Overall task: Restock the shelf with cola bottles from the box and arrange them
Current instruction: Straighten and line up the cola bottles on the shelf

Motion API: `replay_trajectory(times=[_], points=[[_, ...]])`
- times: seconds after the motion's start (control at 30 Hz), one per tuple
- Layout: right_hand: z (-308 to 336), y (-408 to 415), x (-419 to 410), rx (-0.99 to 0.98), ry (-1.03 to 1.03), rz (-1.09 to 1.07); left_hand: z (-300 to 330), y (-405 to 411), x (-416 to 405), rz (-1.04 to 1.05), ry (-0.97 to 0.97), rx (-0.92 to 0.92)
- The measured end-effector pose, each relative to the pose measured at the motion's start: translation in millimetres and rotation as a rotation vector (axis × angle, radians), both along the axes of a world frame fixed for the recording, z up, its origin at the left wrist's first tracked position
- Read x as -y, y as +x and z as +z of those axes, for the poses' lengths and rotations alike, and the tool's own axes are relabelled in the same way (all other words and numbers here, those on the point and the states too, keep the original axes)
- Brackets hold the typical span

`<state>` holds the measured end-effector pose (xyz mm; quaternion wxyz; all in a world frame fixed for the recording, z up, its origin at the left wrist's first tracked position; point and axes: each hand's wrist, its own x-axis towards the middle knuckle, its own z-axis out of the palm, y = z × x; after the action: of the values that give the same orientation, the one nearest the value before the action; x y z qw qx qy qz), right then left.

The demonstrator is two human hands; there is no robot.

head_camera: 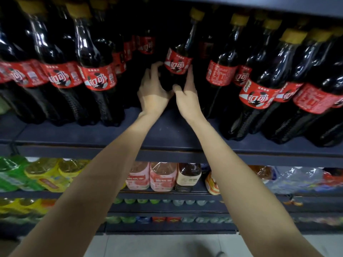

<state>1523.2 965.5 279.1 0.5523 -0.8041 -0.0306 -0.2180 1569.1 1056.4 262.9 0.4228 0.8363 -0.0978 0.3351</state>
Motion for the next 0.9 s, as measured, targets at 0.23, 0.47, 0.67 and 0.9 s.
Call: replay_trajectory(times=[0.23, 0.47, 0.67, 0.9], points=[[20.3, 51.4, -19.7, 0.043, -0.091, 0.036, -13.9, -3.1, -19.9, 0.048, -0.030, -0.039], [25.8, 77.3, -34.8, 0.034, -0.184, 0.163, -17.3, -5.3, -20.8, -0.032, -0.059, -0.192], [24.3, 79.4, -31.2, -0.020, -0.275, 0.162, -20.0, -9.5, -21.7, -0.098, -0.147, -0.220], [13.8, -15.5, -11.1, 0.244, -0.190, -0.159, -10.2, -57.5, -18.3, -0.171, -0.280, 0.076]])
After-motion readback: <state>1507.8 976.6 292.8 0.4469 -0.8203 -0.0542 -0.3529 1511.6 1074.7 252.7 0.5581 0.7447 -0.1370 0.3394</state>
